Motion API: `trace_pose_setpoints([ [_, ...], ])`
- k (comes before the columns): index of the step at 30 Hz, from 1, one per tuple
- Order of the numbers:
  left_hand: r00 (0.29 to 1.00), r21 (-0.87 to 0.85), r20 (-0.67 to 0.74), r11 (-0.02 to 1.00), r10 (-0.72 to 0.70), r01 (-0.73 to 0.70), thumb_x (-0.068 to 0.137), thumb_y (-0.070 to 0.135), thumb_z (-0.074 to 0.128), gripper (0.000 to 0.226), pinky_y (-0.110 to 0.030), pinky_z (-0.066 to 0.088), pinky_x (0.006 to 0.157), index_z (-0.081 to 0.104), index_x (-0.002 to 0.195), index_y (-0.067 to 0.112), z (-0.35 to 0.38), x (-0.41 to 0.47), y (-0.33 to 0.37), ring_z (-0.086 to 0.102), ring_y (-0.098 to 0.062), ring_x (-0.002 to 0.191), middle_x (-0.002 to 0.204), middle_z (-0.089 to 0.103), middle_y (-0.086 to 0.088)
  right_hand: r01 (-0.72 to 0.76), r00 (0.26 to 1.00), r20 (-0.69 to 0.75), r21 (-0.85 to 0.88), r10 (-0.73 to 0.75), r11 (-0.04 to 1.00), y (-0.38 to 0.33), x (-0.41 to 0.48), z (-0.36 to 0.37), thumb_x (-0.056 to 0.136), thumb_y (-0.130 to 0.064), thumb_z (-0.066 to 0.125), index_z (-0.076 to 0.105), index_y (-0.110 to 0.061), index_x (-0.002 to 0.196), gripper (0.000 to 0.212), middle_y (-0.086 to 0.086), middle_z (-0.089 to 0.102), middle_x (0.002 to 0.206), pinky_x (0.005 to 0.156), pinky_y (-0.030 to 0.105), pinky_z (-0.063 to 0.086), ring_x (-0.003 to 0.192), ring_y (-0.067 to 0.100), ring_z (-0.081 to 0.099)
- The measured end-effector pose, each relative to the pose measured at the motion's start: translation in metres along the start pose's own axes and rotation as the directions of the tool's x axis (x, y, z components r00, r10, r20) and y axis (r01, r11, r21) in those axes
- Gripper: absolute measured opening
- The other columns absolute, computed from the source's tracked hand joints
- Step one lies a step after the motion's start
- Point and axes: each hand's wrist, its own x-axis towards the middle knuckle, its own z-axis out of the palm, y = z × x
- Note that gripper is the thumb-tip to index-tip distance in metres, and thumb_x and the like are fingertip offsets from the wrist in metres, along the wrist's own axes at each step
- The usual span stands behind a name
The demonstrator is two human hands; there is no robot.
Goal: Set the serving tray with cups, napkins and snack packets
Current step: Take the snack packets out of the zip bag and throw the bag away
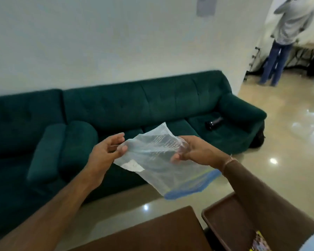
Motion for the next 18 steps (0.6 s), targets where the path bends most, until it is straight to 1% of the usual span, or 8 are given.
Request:
trace_pose_setpoints([
  [3,0.992,-0.230,-0.114,0.973,-0.045,0.017,0.072,0.041,0.081,0.083,-0.039,0.045,0.100,0.044,0.146,0.027,-0.057,-0.029,0.029,0.060,-0.016,0.120,0.131,0.063,0.005,0.123,0.992,0.000,0.165,-0.125,0.979,-0.082,-0.002,0.019,0.085,-0.001,0.074,0.070,-0.008,0.111,0.027,0.012,0.077,0.105,0.084,0.028,0.057,0.095,0.018,0.073],
  [5,0.990,-0.368,-0.088,0.927,-0.108,0.068,0.076,0.038,0.076,0.084,-0.045,0.042,0.105,0.037,0.150,0.025,-0.081,-0.049,0.042,0.056,-0.022,0.125,0.136,0.059,0.001,0.179,0.984,-0.034,0.275,-0.176,0.945,-0.128,-0.004,0.033,0.088,0.007,0.067,0.066,0.002,0.108,0.020,0.024,0.074,0.099,0.078,0.031,0.060,0.087,0.024,0.073],
  [8,0.995,-0.424,0.041,0.900,-0.092,0.101,0.078,0.041,0.068,0.074,-0.051,0.037,0.111,0.044,0.144,0.020,-0.113,-0.080,0.069,0.056,-0.026,0.126,0.137,0.061,-0.005,0.251,0.968,-0.086,0.363,-0.237,0.897,-0.198,-0.004,0.057,0.088,0.005,0.067,0.063,0.001,0.090,0.006,0.022,0.073,0.087,0.073,0.034,0.060,0.076,0.023,0.074],
  [10,0.998,-0.387,0.041,0.920,-0.051,0.063,0.069,0.045,0.074,0.076,-0.046,0.039,0.105,0.052,0.137,0.019,-0.131,-0.096,0.094,0.057,-0.023,0.123,0.131,0.065,-0.004,0.277,0.960,-0.077,0.424,-0.271,0.862,-0.238,-0.005,0.069,0.085,-0.002,0.070,0.063,0.003,0.091,0.011,0.019,0.071,0.086,0.074,0.035,0.060,0.079,0.023,0.073],
  [12,1.000,-0.391,-0.010,0.920,-0.025,0.019,0.057,0.050,0.079,0.087,-0.043,0.039,0.096,0.054,0.134,0.019,-0.153,-0.111,0.120,0.055,-0.023,0.118,0.125,0.065,-0.004,0.271,0.957,-0.050,0.498,-0.285,0.824,-0.276,-0.008,0.079,0.082,-0.006,0.073,0.065,-0.001,0.089,0.012,0.018,0.071,0.086,0.077,0.037,0.061,0.084,0.026,0.072],
  [16,0.998,-0.432,0.033,0.901,0.046,-0.028,0.073,0.043,0.080,0.076,-0.054,0.043,0.102,0.053,0.133,0.006,-0.199,-0.128,0.157,0.058,-0.033,0.118,0.129,0.061,-0.013,0.232,0.954,0.006,0.615,-0.300,0.753,-0.335,-0.011,0.089,0.083,-0.002,0.073,0.067,-0.004,0.088,0.008,0.018,0.072,0.086,0.082,0.043,0.061,0.087,0.030,0.072],
  [17,0.998,-0.449,0.008,0.892,0.066,-0.055,0.073,0.038,0.083,0.075,-0.053,0.050,0.097,0.053,0.131,0.000,-0.210,-0.134,0.165,0.062,-0.032,0.112,0.125,0.064,-0.016,0.223,0.955,0.012,0.626,-0.295,0.747,-0.348,-0.012,0.091,0.083,-0.003,0.073,0.067,-0.003,0.094,0.012,0.017,0.072,0.087,0.082,0.045,0.061,0.085,0.029,0.072],
  [18,0.996,-0.466,-0.056,0.881,0.066,-0.084,0.072,0.031,0.085,0.075,-0.048,0.057,0.086,0.053,0.130,-0.002,-0.220,-0.141,0.175,0.067,-0.030,0.103,0.119,0.067,-0.019,0.215,0.962,-0.001,0.624,-0.274,0.751,-0.358,-0.013,0.092,0.084,-0.004,0.074,0.064,-0.003,0.103,0.021,0.018,0.072,0.090,0.081,0.046,0.061,0.083,0.029,0.072],
])
